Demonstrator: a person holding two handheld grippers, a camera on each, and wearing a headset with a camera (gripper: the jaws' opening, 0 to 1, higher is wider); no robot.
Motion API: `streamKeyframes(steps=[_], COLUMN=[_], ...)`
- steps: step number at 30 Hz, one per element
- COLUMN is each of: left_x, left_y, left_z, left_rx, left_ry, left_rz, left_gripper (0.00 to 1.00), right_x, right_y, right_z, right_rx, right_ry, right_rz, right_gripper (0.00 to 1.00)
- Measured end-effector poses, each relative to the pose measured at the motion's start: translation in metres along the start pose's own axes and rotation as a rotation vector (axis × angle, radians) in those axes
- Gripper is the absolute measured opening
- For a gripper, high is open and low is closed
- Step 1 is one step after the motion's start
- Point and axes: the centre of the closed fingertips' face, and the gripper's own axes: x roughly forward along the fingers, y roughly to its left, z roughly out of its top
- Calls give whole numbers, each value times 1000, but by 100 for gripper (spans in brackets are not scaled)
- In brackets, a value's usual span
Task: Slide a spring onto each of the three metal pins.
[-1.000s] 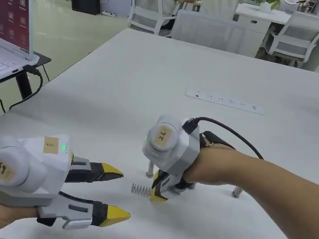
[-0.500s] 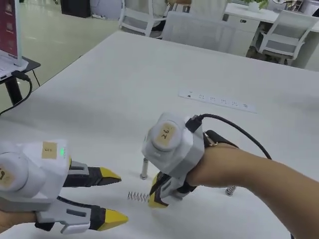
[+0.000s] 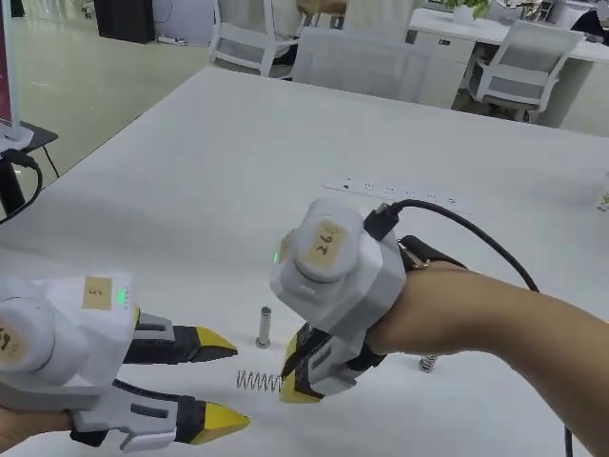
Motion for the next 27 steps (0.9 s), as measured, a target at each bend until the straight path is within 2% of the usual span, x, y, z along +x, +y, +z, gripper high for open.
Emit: streamKeyframes(steps=[6,27], left_x=[2,8], left_y=[-3,-12], left_z=[7,15], left_rx=[22,66], left_ry=[-12,-32], left_rz=[-11,-48], left_gripper=[28,11], right_x=[-4,-13], right_y=[2,8], right_z=[0,0], right_rx=[-13,-52], right_ry=[2,-14], right_rz=[-3,8], right_gripper=[8,8])
